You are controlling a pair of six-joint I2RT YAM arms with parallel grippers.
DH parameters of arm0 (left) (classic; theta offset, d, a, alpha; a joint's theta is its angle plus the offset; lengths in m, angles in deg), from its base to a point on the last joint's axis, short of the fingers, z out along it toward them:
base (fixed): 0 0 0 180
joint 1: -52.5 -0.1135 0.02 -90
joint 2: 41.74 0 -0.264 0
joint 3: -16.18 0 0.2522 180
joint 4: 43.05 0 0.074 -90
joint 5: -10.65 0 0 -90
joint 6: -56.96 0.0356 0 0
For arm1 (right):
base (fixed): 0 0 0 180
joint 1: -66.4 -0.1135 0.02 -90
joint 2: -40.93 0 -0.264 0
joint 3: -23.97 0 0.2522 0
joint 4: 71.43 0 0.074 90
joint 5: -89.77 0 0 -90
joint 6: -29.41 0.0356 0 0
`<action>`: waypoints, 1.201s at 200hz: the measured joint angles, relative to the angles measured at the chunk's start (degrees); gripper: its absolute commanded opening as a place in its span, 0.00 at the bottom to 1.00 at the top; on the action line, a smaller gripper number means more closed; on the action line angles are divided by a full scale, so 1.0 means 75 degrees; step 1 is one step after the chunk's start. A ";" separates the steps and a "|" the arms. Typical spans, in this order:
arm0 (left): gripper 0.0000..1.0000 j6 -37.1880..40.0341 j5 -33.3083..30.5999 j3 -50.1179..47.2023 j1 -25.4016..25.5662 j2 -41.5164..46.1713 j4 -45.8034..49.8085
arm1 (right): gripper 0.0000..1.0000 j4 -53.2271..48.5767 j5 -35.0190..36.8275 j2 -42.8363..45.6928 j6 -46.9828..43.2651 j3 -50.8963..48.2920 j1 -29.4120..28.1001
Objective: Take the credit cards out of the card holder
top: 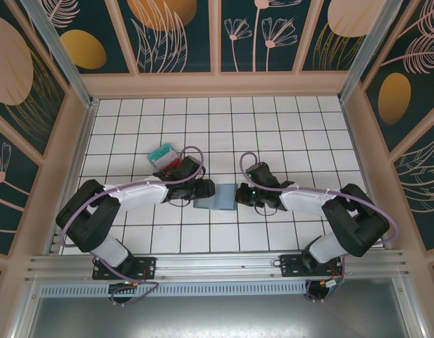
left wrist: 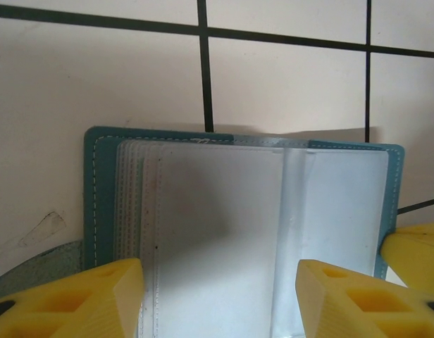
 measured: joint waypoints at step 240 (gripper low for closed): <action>0.96 0.0055 0.1265 -0.0058 0.0000 0.0321 -0.0915 | 0.00 0.0015 0.0003 -0.0020 0.0000 0.0000 0.0000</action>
